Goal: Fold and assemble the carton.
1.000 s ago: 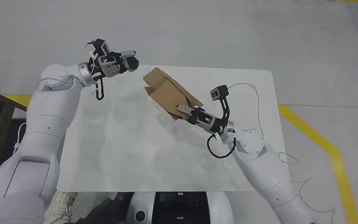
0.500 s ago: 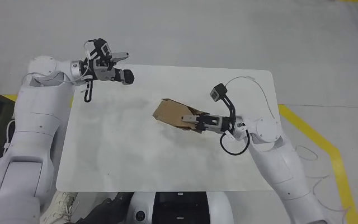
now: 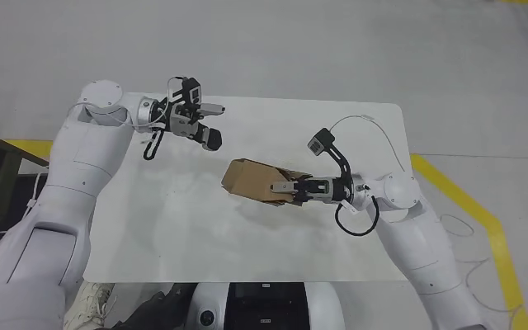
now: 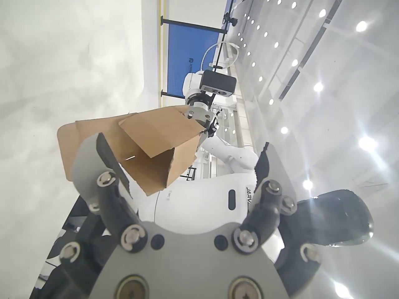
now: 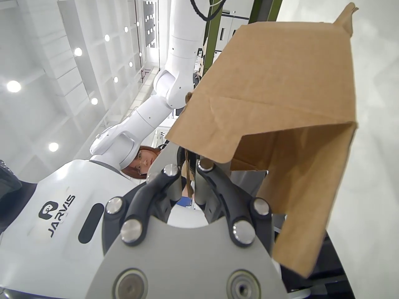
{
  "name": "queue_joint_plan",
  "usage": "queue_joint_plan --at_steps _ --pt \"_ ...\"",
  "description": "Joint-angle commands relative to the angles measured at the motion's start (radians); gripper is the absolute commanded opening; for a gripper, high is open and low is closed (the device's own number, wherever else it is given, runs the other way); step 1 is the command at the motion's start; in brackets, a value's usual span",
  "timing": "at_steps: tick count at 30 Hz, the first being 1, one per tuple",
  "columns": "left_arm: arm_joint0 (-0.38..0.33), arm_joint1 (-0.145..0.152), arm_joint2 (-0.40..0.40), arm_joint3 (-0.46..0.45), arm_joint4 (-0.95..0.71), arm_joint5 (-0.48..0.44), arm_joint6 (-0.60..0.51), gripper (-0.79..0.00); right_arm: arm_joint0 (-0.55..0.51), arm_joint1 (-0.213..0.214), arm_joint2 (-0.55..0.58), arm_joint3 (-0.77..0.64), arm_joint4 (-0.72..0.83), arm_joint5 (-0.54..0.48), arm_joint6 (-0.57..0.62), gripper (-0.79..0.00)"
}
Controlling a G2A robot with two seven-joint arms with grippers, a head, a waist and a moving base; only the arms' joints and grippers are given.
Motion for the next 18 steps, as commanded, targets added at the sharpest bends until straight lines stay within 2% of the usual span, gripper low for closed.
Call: queue_joint_plan --at_steps 1,7,9,14,18 --pt "0.0 0.0 -0.001 0.0 0.0 0.0 0.0 0.0 0.0 0.0 0.0 0.0 0.0 0.0 0.0 -0.785" --pt "0.003 0.0 0.0 -0.004 -0.001 0.0 0.004 0.0 -0.002 0.0 0.0 0.0 0.001 0.002 -0.006 -0.785" --pt "0.022 0.0 -0.003 -0.032 -0.029 0.012 0.0 0.0 -0.005 -0.001 -0.006 -0.003 0.011 0.018 -0.026 -0.785" --pt "0.049 0.016 -0.002 -0.071 -0.072 0.001 0.0 0.0 0.037 -0.004 -0.022 0.042 0.081 0.036 0.021 -0.785" --pt "0.07 0.032 0.034 -0.107 -0.141 0.022 0.0 0.0 0.07 -0.009 -0.041 0.086 0.102 0.026 0.033 -0.785"
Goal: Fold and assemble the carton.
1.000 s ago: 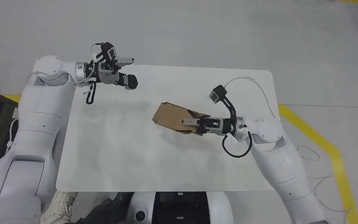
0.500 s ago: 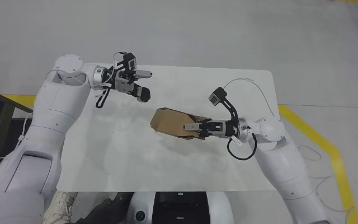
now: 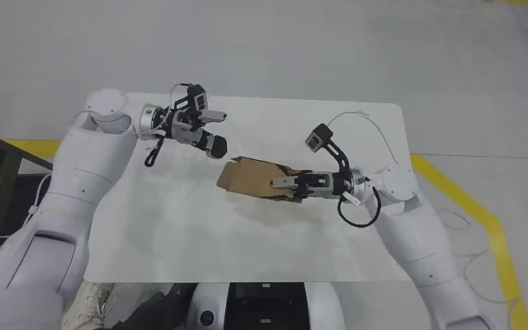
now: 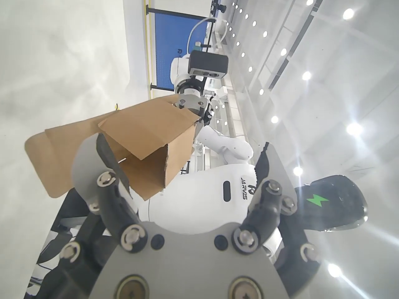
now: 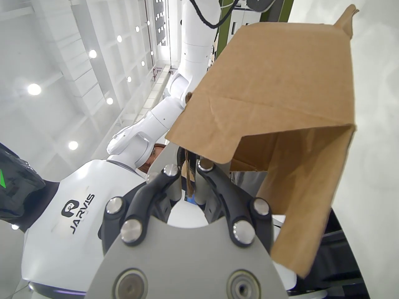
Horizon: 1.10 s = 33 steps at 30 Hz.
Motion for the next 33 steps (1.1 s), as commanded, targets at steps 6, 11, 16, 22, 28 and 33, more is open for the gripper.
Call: queue_joint_plan --at_steps 6,11,16,22,28,33 --pt "0.01 0.029 0.063 -0.031 -0.138 0.031 0.0 0.0 0.019 -0.008 -0.015 0.05 0.03 -0.058 -0.053 -0.785" --pt "0.001 0.046 0.107 -0.033 -0.179 0.034 0.0 0.0 0.013 -0.009 -0.01 0.064 0.06 -0.101 -0.066 -0.785" --pt "-0.012 0.057 0.156 -0.045 -0.227 0.04 0.0 0.0 0.007 -0.009 -0.009 0.073 0.077 -0.124 -0.065 -0.785" --pt "-0.034 0.069 0.216 -0.069 -0.284 0.053 0.0 0.0 0.008 -0.013 -0.018 0.091 0.101 -0.146 -0.068 -0.785" --pt "-0.057 0.081 0.272 -0.077 -0.319 0.051 0.0 0.0 0.012 -0.018 -0.032 0.109 0.133 -0.175 -0.059 -0.785" --pt "-0.079 0.08 0.311 -0.064 -0.359 0.03 0.0 0.0 0.017 -0.026 -0.054 0.118 0.17 -0.218 -0.033 -0.785"
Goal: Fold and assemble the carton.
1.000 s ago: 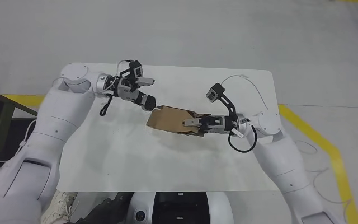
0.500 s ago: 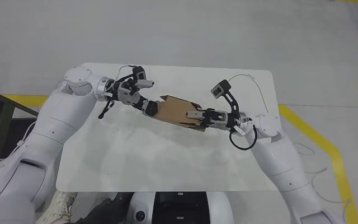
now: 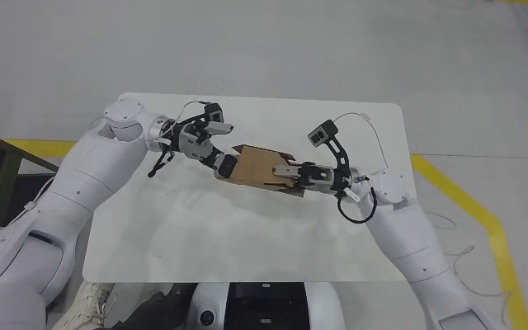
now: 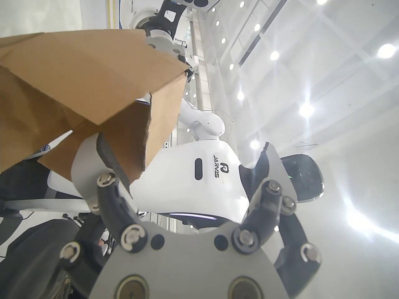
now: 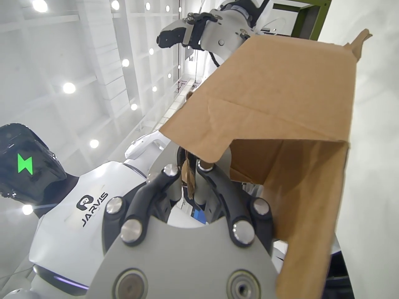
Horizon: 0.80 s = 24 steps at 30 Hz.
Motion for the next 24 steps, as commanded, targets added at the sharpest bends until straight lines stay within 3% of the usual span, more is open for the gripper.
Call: queue_joint_plan --at_steps 1,10,11,13,15,24 --pt "-0.009 -0.002 0.016 0.006 -0.024 -0.01 0.0 0.0 0.002 -0.004 -0.007 0.007 0.014 -0.026 0.004 -0.785" --pt "-0.042 -0.007 0.064 0.014 -0.081 -0.051 0.0 0.0 0.024 -0.018 -0.041 0.05 0.041 -0.048 -0.001 -0.785" --pt "-0.044 -0.007 0.068 0.015 -0.082 -0.055 0.0 -0.055 0.026 -0.019 -0.044 0.053 0.044 -0.05 -0.001 -0.785" --pt "-0.049 -0.006 0.076 0.017 -0.087 -0.063 0.0 -0.339 0.03 -0.022 -0.048 0.059 0.05 -0.053 -0.002 -0.785" --pt "-0.053 -0.004 0.083 0.019 -0.089 -0.07 0.0 -0.462 0.035 -0.024 -0.051 0.065 0.053 -0.056 -0.003 -0.785" --pt "-0.069 0.001 0.116 0.026 -0.083 -0.105 0.0 -0.61 0.04 -0.03 -0.051 0.086 0.075 -0.053 -0.007 -0.785"
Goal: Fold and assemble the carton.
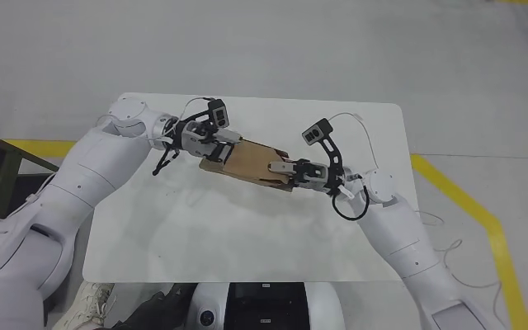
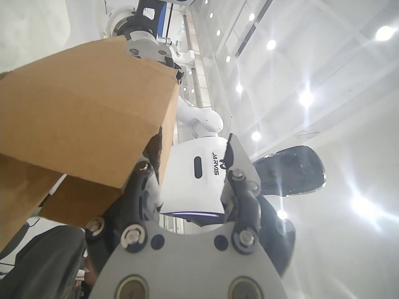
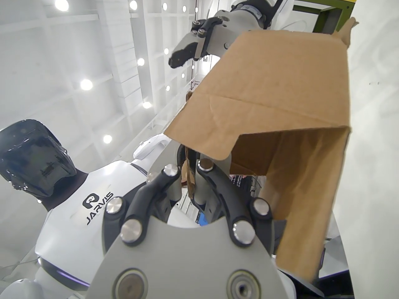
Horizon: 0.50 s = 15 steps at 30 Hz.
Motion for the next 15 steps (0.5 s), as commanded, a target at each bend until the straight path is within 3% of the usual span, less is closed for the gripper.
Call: queue_joint_plan --at_steps 1,7,15 --pt "-0.005 0.001 0.008 0.003 0.008 -0.014 0.0 -0.61 0.0 -0.001 0.0 0.003 0.005 0.004 0.0 -0.785" --pt "-0.022 0.003 0.031 0.006 0.051 -0.055 0.0 -0.594 0.001 -0.003 0.001 0.008 0.01 0.013 0.0 -0.785" --pt "-0.029 0.007 0.038 0.007 0.04 -0.089 0.0 -0.677 0.003 -0.007 -0.001 0.014 0.011 0.021 -0.001 -0.785"
